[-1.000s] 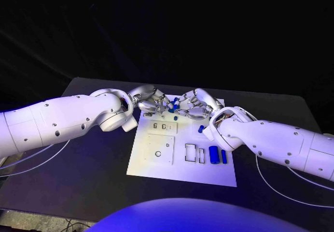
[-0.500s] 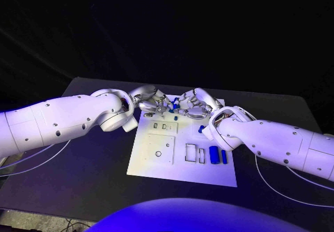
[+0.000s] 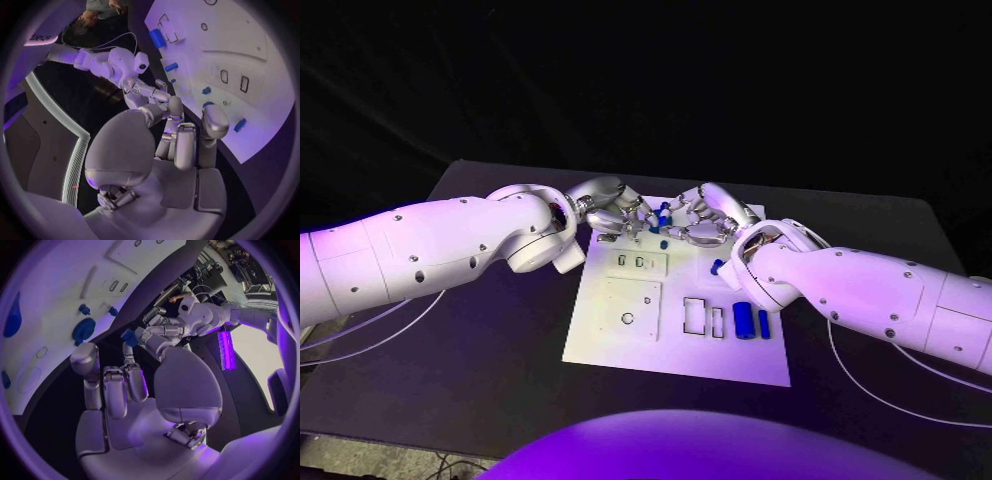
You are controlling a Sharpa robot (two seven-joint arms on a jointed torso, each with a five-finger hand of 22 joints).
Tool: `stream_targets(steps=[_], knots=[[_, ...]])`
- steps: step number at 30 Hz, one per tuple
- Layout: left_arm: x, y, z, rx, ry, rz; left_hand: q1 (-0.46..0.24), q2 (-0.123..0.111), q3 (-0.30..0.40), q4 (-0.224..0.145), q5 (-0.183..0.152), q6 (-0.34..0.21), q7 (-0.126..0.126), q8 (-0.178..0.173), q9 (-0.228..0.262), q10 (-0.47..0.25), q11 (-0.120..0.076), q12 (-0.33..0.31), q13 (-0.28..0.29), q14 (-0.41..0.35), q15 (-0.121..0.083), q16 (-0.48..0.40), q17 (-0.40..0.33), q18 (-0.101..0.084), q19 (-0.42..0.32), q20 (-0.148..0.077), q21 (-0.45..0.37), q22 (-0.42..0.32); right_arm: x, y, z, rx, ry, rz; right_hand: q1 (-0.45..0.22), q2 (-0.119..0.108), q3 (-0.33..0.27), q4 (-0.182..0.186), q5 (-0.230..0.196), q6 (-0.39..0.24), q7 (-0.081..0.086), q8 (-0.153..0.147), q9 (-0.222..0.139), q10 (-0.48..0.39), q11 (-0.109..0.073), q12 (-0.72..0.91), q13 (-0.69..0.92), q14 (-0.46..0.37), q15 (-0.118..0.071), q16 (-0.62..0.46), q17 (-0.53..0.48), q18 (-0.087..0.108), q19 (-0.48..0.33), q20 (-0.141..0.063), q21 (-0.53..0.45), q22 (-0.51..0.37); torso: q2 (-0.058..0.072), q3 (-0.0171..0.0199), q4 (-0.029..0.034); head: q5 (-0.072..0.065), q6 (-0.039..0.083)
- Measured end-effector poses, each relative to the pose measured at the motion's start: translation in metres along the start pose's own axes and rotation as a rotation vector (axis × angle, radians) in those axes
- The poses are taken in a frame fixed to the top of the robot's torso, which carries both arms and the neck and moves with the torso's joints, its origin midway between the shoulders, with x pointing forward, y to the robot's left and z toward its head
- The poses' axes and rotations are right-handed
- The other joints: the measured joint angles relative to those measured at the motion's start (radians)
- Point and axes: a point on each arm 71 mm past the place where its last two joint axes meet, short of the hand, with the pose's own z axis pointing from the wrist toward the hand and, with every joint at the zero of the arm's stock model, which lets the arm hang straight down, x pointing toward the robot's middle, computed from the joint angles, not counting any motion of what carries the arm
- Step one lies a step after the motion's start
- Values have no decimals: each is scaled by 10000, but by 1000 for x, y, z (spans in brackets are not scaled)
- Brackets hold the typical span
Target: Assemble the parts on the task board
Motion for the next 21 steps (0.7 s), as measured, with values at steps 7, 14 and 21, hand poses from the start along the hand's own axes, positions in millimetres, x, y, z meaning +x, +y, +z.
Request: stream_targets(steps=[7,14,21], knots=[[0,0,0,-4,-13,0,0,0,0,0,0,0,0,0,3,0,0,0,0,0,0,0,-1,0,0,0,0,0,1,0,1,49,57,-24,0,0,0,-1,-1,-7,7,-1,0,0,0,0,0,0,0,0,-1,0,0,0,0,0,0,3,0,4,0],[0,0,0,-3,-17,-8,0,0,29,-29,0,0,0,1,-4,0,0,0,0,0,0,0,-1,1,0,0,0,16,2,0,1,68,80,-30,-44,-44,0,-1,-1,-17,17,-27,0,0,0,0,-1,0,0,0,-2,0,0,0,0,-1,4,6,-1,9,0],[0,0,0,4,-16,-15,0,0,29,-29,0,0,0,2,-4,0,1,0,-1,0,0,0,-2,0,0,0,0,17,2,0,1,80,87,-34,-44,-43,-1,-2,-1,-22,23,-28,0,0,0,0,-1,0,0,0,-2,0,0,0,0,-1,6,9,-2,10,0]])
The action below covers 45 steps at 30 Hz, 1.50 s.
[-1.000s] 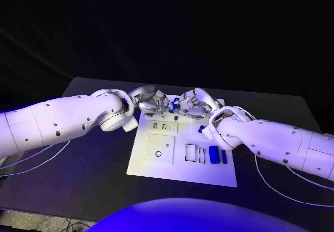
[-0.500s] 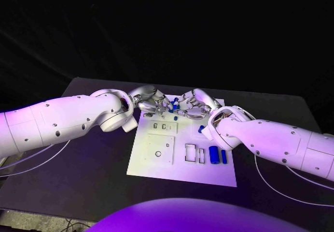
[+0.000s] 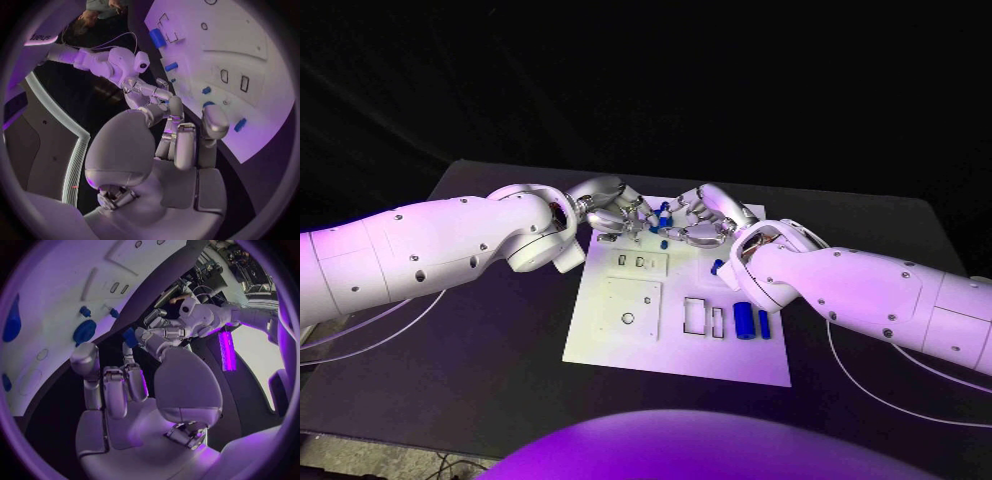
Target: Assemble the parts on the task board
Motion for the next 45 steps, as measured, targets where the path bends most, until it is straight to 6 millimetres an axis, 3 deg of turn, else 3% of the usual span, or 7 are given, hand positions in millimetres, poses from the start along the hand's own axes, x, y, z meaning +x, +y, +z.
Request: stream_targets(steps=[29,36,45], knots=[[-1,1,0,-1,-47,-66,0,0,-28,-28,0,0,0,-2,-14,-1,0,0,-1,0,0,0,-1,-1,0,0,0,6,0,-1,1,38,58,-78,-10,-10,-7,48,40,54,-55,40,11,0,0,0,8,0,0,0,-2,1,0,0,0,25,-5,-7,-3,-7,0],[-13,10,-6,-207,-450,-246,0,0,-29,-85,0,35,-36,-2,-13,-1,0,0,0,0,0,-9,-2,0,0,0,0,-41,-1,-3,1,21,140,-303,-10,-10,-7,48,36,55,-56,31,10,0,0,0,8,0,0,0,-3,0,0,0,0,24,-3,-11,-9,-18,0],[-35,27,-19,-548,-1683,-1747,-75,-75,-29,-139,0,72,1,-2,-13,0,0,0,-1,0,0,-202,-2,-1,-152,5,-286,-223,1,-2,1,-209,306,-860,-10,-10,-8,47,36,54,-56,28,22,0,0,0,7,0,0,0,-3,-1,0,0,0,23,0,-12,5,-20,0]])
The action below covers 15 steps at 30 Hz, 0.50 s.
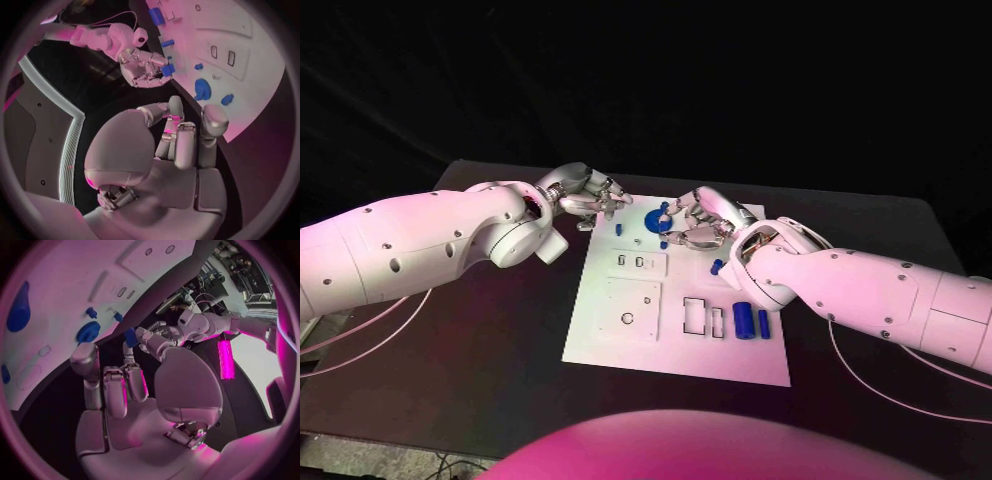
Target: Assemble the parts on the task board
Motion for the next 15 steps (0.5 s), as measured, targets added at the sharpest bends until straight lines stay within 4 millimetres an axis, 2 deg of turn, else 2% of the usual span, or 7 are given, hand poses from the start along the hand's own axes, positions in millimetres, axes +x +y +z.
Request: stream_targets(steps=[15], knots=[[-3,-2,-2,66,-818,-1961,-44,-44,-27,-27,-37,-1,-1,0,-20,-115,33,-80,-27,0,0,-51,0,0,-145,3,-183,-125,31,4,0,-623,517,-1003,0,0,30,29,-18,-8,6,26,-15,0,0,0,-2,0,0,0,-1,1,0,0,0,-2,-6,-8,11,118,0]])
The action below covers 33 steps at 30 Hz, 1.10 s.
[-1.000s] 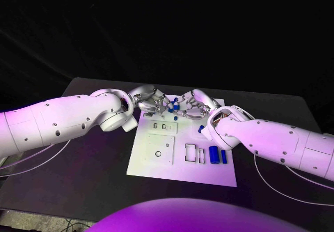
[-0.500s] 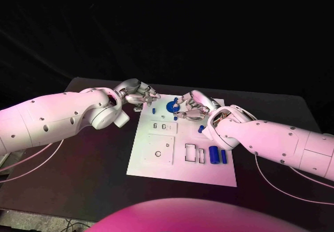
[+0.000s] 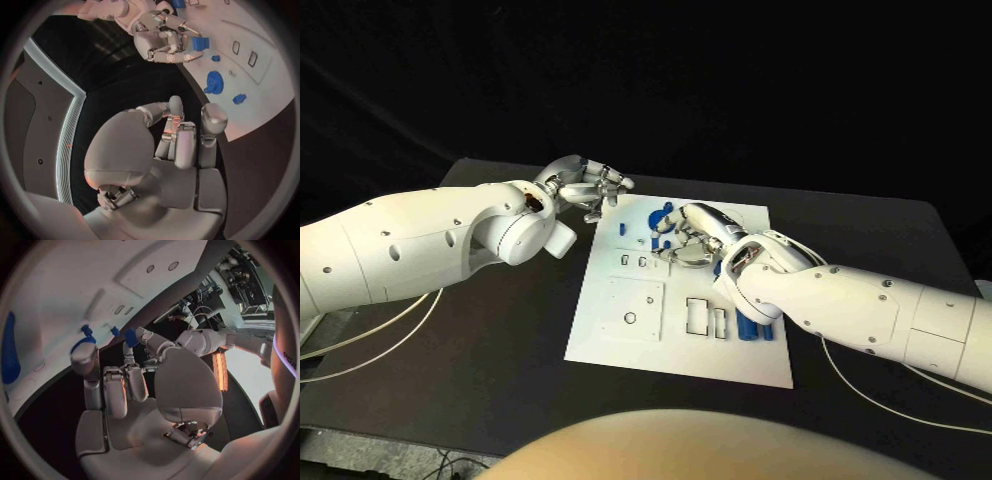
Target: Assemble the parts on the task board
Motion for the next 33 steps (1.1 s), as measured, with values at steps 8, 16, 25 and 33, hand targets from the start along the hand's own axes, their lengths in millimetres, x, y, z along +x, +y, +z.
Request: stream_targets(steps=[8,16,25,33], knots=[[1,-1,0,69,-110,-299,-28,-28,0,0,0,0,0,0,-1,1,-1,0,-11,0,0,0,0,0,2,-1,0,0,10,-4,1,6,145,-594,0,0,0,0,0,-12,11,-2,1,0,0,0,-1,0,0,0,0,0,0,0,0,-1,0,5,-3,32,0],[2,-2,1,98,-128,-431,-39,-39,0,0,1,0,0,0,0,1,-1,0,-11,0,0,0,0,0,3,-2,0,1,20,-4,3,79,247,-852,0,0,0,0,-1,-9,4,-6,4,0,0,0,-1,0,0,0,0,0,0,0,0,11,7,17,-7,47,0],[3,-2,1,103,-118,-480,-39,-39,0,1,1,0,0,0,0,2,-1,0,-11,0,0,0,0,0,3,-3,0,1,25,-4,5,128,291,-985,3,3,-1,-1,-20,13,-18,-26,2,0,0,0,-2,0,0,0,0,0,0,0,0,10,12,23,-15,53,0],[3,-2,2,100,-117,-493,-39,-38,0,1,1,-1,0,-38,-9,2,-1,0,-10,0,0,0,0,0,4,-3,0,1,28,-1,6,69,318,-1013,33,33,-1,-2,-21,0,-31,-49,-3,0,0,0,-2,0,0,0,0,0,0,0,0,9,8,23,-21,46,0]])
